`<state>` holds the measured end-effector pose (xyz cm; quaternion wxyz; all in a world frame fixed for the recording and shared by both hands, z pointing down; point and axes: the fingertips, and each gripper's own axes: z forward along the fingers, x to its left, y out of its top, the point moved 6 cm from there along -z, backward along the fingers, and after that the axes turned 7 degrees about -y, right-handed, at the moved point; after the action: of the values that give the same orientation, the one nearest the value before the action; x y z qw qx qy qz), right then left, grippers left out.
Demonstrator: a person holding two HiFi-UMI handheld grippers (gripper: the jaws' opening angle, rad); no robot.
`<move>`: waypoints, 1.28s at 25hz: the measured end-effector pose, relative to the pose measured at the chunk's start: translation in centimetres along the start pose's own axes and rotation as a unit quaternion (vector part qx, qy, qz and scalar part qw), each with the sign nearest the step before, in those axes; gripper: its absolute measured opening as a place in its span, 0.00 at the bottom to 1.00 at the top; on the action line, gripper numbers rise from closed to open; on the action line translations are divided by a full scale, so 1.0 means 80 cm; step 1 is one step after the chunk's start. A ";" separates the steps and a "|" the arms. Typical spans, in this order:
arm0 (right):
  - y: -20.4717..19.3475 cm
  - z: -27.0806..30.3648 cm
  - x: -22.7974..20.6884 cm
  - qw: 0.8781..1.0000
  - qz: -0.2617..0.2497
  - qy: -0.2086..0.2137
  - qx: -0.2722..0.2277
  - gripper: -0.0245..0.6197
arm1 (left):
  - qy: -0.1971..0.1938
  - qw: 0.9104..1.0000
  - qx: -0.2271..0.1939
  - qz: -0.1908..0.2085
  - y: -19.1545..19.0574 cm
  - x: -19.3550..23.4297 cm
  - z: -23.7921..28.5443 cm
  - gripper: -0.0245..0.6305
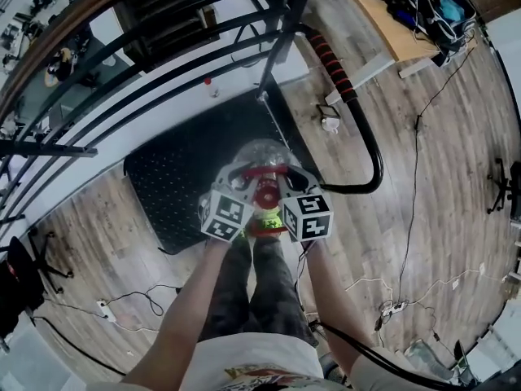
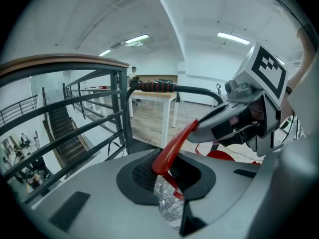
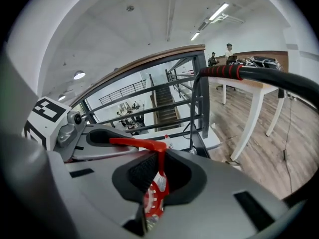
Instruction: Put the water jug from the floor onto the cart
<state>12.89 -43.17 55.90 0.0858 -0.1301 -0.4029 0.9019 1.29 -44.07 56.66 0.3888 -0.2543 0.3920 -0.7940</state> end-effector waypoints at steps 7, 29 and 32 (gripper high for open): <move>-0.012 0.051 -0.002 1.000 -0.012 0.022 0.018 0.09 | 0.014 1.000 0.006 -0.022 -0.031 0.028 0.023 0.13; 0.060 0.191 -0.015 0.998 -0.044 0.047 -0.019 0.09 | 0.053 0.998 -0.032 -0.031 -0.021 0.166 0.078 0.13; 0.068 0.207 -0.020 0.998 -0.044 0.046 -0.021 0.09 | 0.054 0.997 -0.035 -0.039 -0.020 0.180 0.087 0.13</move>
<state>9.07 -58.88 62.71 0.1414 -0.1554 -0.4231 0.8814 -2.63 -58.14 63.27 0.3265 -0.2395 0.4301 -0.8069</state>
